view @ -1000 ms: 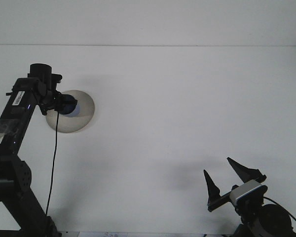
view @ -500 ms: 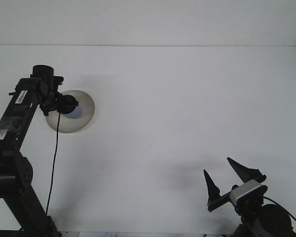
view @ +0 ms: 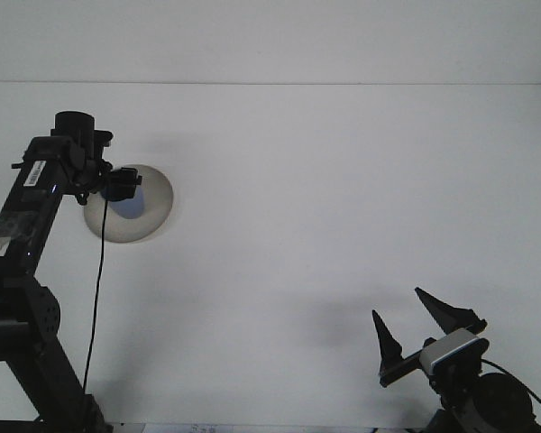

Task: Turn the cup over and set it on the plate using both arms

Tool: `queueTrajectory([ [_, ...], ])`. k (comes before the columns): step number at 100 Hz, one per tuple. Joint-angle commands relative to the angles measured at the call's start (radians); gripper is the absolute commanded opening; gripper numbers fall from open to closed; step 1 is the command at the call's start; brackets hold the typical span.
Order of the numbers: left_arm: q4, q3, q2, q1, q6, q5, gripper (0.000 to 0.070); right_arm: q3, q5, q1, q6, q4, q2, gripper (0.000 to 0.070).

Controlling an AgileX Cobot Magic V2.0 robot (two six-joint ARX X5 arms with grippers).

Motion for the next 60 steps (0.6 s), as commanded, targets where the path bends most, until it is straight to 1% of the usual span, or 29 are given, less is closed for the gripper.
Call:
queueTrajectory([
  [1, -0.003, 0.044, 0.024, 0.004, -0.023, 0.012, 0.0514, 0.007, 0.004, 0.011, 0.010, 0.006, 0.002, 0.0570],
  [24, -0.065, 0.130, -0.001, 0.006, -0.033, 0.011, 0.0515, 0.007, 0.004, 0.011, 0.010, 0.005, 0.002, 0.0570],
  [41, -0.043, 0.134, -0.147, 0.009, -0.045, 0.018, 0.0516, 0.007, 0.004, 0.011, 0.010, 0.006, 0.002, 0.0570],
  [46, -0.037, 0.134, -0.210, 0.010, -0.053, 0.046, 0.0516, 0.007, 0.004, 0.011, 0.010, 0.008, 0.002, 0.0570],
  [55, -0.014, 0.127, -0.335, 0.011, -0.068, 0.139, 0.0518, 0.007, 0.017, 0.011, 0.010, 0.010, 0.002, 0.0570],
  [57, -0.004, 0.123, -0.362, 0.011, -0.072, 0.156, 0.0524, 0.007, 0.024, 0.011, 0.010, 0.010, 0.002, 0.0570],
  [60, 0.013, 0.115, -0.403, 0.010, -0.080, 0.178, 0.0554, 0.007, 0.027, 0.011, 0.010, 0.010, 0.002, 0.0571],
])
